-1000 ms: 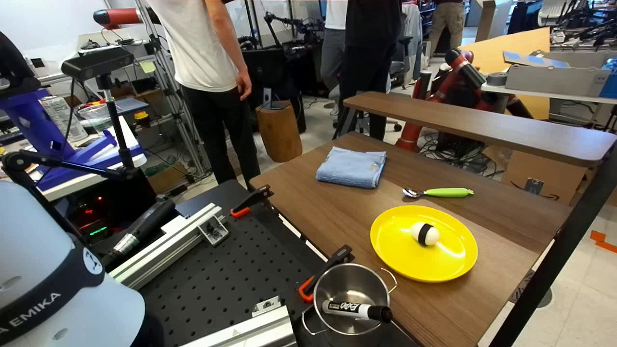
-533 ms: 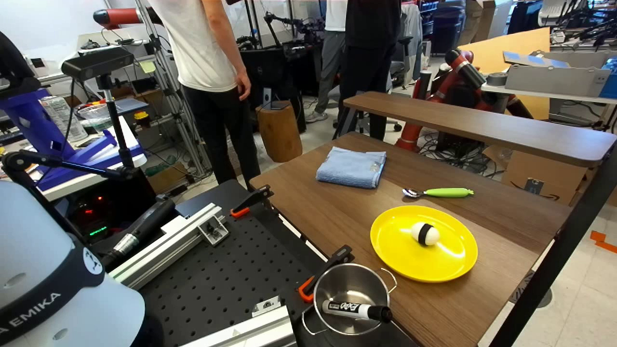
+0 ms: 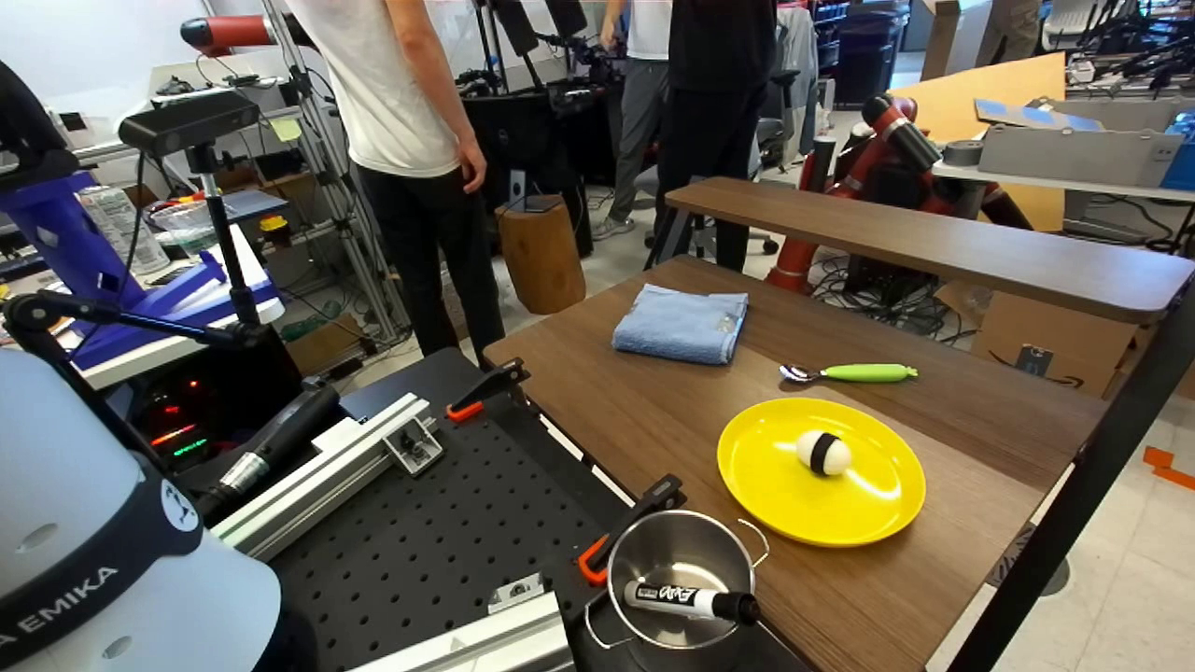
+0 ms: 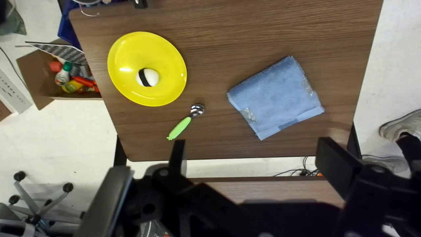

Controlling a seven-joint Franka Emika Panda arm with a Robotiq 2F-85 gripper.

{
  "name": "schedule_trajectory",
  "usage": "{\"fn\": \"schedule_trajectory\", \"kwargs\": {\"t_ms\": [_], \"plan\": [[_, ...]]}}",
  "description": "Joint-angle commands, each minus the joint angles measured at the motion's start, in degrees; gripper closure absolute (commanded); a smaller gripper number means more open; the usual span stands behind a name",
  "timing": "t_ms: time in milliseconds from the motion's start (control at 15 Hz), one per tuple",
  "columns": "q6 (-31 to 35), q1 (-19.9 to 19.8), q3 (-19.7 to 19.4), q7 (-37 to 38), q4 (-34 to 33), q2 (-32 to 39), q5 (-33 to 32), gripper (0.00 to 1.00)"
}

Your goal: Move the blue cloth to the front of the table

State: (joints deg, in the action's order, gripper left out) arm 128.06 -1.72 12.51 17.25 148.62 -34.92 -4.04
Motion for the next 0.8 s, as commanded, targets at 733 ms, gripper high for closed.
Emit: {"fn": "schedule_trajectory", "kwargs": {"t_ms": [733], "plan": [[4.1,7.0,-2.3,-6.3,-31.5,45.5,4.0,0.00]]}}
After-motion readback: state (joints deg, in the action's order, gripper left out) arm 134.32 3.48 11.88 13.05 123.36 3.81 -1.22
